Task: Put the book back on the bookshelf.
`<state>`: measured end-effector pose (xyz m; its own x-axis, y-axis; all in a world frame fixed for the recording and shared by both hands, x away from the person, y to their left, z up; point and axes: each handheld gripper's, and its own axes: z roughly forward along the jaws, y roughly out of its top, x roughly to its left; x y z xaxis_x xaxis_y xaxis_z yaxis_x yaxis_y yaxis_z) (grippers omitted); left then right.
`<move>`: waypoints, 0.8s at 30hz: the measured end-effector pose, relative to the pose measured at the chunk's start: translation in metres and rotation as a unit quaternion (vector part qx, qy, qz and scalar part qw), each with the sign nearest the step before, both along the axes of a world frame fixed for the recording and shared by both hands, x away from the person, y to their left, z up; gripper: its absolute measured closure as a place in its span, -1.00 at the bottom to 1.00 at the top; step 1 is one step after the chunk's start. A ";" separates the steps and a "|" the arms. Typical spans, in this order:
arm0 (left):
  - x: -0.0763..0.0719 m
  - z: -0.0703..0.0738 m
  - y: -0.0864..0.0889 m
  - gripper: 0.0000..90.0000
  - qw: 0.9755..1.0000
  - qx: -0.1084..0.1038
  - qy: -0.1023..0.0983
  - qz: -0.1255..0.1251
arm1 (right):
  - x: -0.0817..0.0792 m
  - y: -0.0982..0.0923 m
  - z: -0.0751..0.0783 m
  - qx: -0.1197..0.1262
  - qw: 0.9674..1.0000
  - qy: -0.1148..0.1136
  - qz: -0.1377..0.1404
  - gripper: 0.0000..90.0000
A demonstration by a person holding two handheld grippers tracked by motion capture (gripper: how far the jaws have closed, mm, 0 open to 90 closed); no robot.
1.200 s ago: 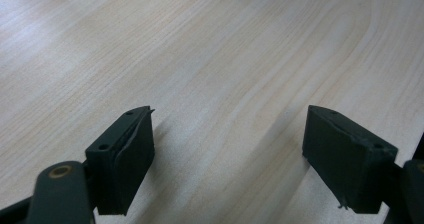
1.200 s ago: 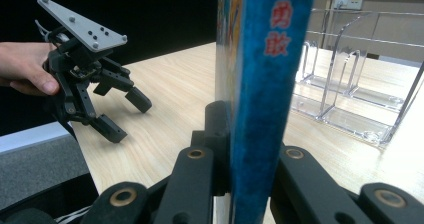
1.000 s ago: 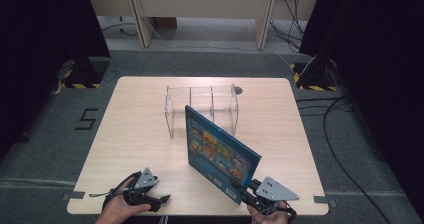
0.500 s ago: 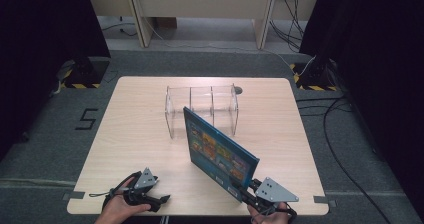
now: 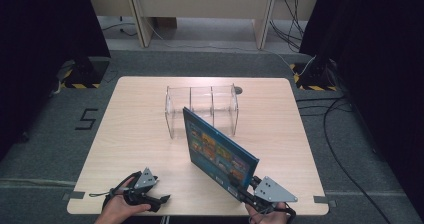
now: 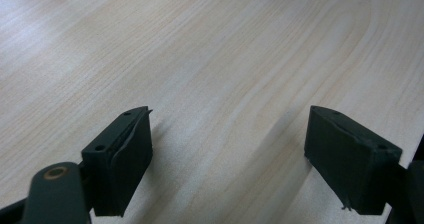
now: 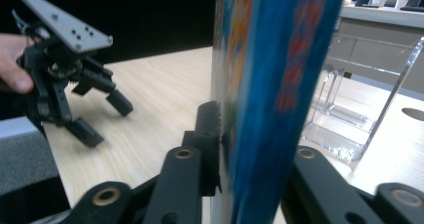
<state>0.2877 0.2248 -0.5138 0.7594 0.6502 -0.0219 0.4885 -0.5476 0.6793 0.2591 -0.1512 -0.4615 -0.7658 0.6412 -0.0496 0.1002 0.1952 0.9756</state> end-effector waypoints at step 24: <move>0.001 0.000 0.000 -0.61 1.000 0.000 0.000 -0.004 | 0.014 0.022 0.008 0.061 0.998 -0.005 0.018 0.85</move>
